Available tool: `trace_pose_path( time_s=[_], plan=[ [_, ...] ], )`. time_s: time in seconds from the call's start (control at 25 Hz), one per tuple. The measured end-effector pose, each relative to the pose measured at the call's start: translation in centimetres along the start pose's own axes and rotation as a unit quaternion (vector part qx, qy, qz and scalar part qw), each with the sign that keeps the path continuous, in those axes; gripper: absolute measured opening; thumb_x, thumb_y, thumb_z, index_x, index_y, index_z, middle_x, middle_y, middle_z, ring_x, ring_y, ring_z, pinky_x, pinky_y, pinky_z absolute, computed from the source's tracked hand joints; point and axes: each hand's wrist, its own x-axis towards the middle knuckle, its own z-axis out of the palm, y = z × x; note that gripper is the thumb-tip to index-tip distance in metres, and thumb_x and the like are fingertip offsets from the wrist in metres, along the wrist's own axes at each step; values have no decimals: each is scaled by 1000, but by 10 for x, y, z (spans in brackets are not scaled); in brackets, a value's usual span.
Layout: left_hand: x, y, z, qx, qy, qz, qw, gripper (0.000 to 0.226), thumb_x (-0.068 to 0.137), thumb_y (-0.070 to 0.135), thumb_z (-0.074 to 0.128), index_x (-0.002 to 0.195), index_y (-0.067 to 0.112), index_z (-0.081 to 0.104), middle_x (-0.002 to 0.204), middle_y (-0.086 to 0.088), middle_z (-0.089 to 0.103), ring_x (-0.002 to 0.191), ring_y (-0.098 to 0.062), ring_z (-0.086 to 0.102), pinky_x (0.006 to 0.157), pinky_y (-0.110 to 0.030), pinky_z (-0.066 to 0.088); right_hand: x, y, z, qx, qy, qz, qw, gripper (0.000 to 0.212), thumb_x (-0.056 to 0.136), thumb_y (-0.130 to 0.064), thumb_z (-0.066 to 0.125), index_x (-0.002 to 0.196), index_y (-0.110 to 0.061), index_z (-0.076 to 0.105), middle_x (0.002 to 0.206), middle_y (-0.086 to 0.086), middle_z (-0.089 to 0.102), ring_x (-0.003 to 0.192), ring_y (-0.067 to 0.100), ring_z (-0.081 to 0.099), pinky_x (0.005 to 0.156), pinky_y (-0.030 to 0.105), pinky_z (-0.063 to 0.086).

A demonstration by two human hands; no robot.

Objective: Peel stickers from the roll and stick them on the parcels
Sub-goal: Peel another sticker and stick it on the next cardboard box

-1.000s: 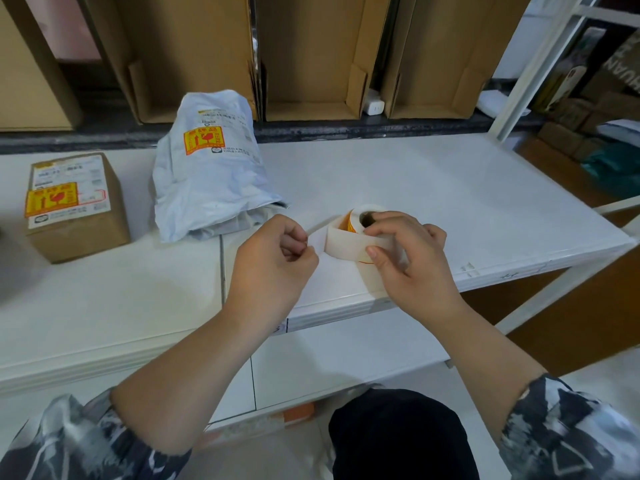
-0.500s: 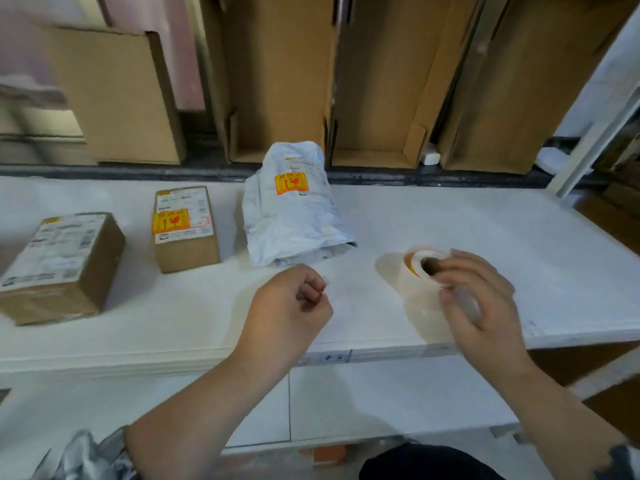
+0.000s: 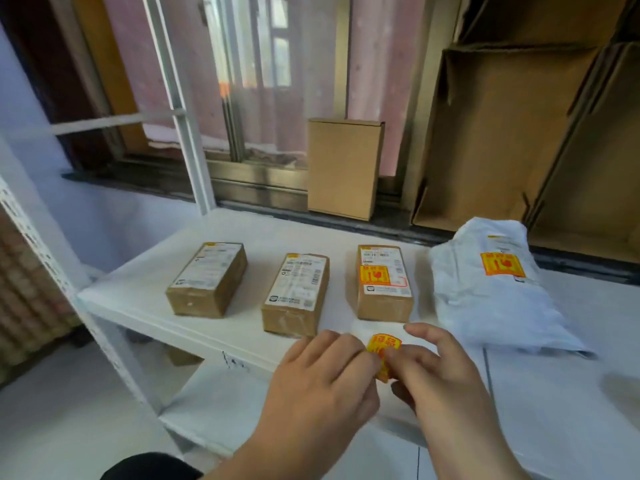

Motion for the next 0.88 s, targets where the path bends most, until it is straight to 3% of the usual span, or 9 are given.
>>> trace_pose_path(
  time_s=[0.12,0.2,0.32,0.36,0.4,0.48,0.6,0.72,0.88],
  plan=[
    [-16,-31,-19,-37,6,-61,997,20,76,33,84,85,22,69,85,7,67,76,-18,65,66,-32,50,7,-4,32,-48,-19,-29,998,31,90,-8,74,108,-30,61,78,1,79,67,11,70,86,43,57],
    [-17,-40,-32,-183,32,-218,958,28,78,44,82,93,27,68,90,10,67,86,-13,65,74,-25,49,13,-8,43,-43,-44,-44,997,32,91,-7,72,111,-29,60,85,4,80,72,12,70,85,39,56],
    [-1,-54,-41,-424,48,-492,759,38,80,57,79,101,26,73,96,3,77,93,-12,71,81,-31,50,23,-21,58,8,-101,-39,994,33,93,-2,70,116,-22,57,90,10,81,80,19,73,82,38,57],
    [4,-65,-41,-458,24,-537,708,38,78,54,82,100,23,76,95,1,79,91,-11,72,82,-32,50,29,-25,64,10,-111,-39,993,32,93,-1,70,115,-21,57,89,9,81,77,16,74,76,33,59],
    [10,-76,-41,-471,-2,-552,688,32,82,48,83,97,20,78,91,-1,80,86,-12,70,81,-32,49,36,-29,70,-2,-114,-44,993,31,93,-1,70,113,-20,58,87,6,82,72,11,74,68,26,58],
    [22,-94,-43,-465,-23,-542,700,16,92,30,77,89,14,79,76,1,76,73,-10,63,75,-27,48,54,-34,83,-47,-114,-51,991,27,93,-7,72,110,-24,61,83,0,82,64,3,72,63,20,53],
    [35,-122,-37,-401,-11,-526,750,16,96,19,71,82,15,76,62,12,70,54,1,58,58,-12,46,80,-40,104,-89,-101,-49,990,21,89,-15,77,106,-24,69,80,-2,81,61,2,71,61,21,50],
    [47,-149,-27,-332,-28,-534,777,17,95,25,69,80,18,75,57,14,67,49,2,56,54,-20,44,104,-41,125,-103,-65,-37,992,7,87,-18,80,91,-18,75,67,1,77,56,6,70,58,23,52],
    [52,-166,-10,-283,-73,-540,789,23,96,27,61,78,17,70,52,14,59,50,-2,53,46,-21,37,120,-40,136,-141,-40,-34,989,7,90,-14,77,85,-10,77,62,3,70,38,-2,60,40,11,44]
  ],
)
